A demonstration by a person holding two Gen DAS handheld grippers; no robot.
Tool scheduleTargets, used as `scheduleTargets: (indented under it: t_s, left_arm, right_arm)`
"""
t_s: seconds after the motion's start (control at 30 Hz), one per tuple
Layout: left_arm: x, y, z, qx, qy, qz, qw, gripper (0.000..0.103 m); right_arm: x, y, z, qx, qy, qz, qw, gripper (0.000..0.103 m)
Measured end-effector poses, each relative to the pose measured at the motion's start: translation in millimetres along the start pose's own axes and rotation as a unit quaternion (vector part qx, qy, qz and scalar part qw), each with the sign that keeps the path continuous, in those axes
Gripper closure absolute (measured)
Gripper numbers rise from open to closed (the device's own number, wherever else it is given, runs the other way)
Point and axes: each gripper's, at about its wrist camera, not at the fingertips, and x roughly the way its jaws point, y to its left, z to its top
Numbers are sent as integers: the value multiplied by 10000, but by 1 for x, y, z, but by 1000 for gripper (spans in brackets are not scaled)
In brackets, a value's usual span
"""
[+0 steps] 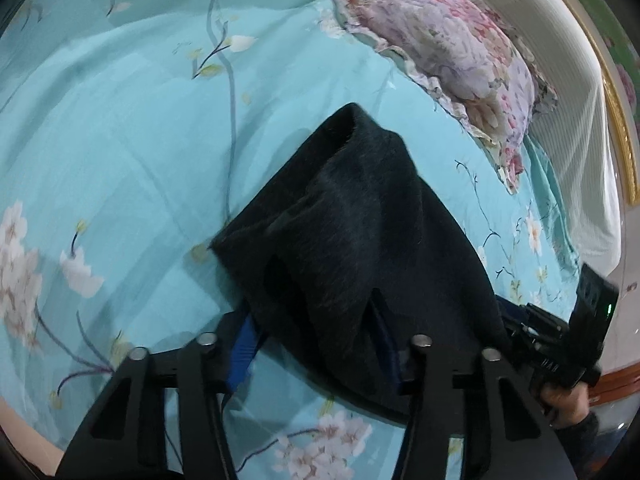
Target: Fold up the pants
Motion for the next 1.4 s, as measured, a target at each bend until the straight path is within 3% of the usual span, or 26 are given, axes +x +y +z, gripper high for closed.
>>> scheduleTargets:
  t_s: [0.07,0.1,0.17,0.3,0.43,0.63,0.9,1.0,1.1,1.13,1.23,1.3,1.4]
  left_arm:
    - [3,-3,1,119,-47,-82,9999,77]
    - [3,-3,2,136,-32,-176,9997,83]
    - [-2,-1,2,143,-51,-371,9992,91]
    - [-32,-3,-1,352,-332,-761,9959,92]
    - [-49,-4,-2,561,-498,-1028,9919,92]
    - [-44,-5,-1,816,-557,-1025,9898,92]
    - [-9,15,1,723,-202,-873,9933,91]
    - [-12,15,0,692,-193,-783,9943,80]
    - [-26,17,1,715,-350,-432,9959,66]
    - [-34,19,1,692,-423,-382,9960,62]
    - [-54,21,2,630,-661,-351,9952,60]
    - [-68,20,3,615,-846,-294,9941,57]
    - [-86,14,7,645,-1015,-371,9920,56]
  right_arm:
    - [6,-13,4,367,35,291,9989,65]
    - [7,-16,4,460,20,354,9983,77]
    - [9,-17,4,617,58,441,9971,85]
    - [-7,6,5,246,-100,-55,9996,91]
    - [-41,14,9,197,-757,-590,9952,92]
    - [-27,23,6,168,-872,-968,9913,92]
    - [-2,13,-1,479,-828,-1126,9890,92]
    - [-1,8,-2,683,-865,-1028,9886,88]
    - [-11,4,-5,914,-958,-1115,9849,70]
    - [-19,2,-8,1021,-1013,-1163,9828,68]
    - [-39,-2,-16,1246,-1209,-1110,9785,59]
    - [-54,-8,-25,1483,-1338,-1011,9746,48]
    - [-76,-14,-45,1849,-1567,-841,9665,48]
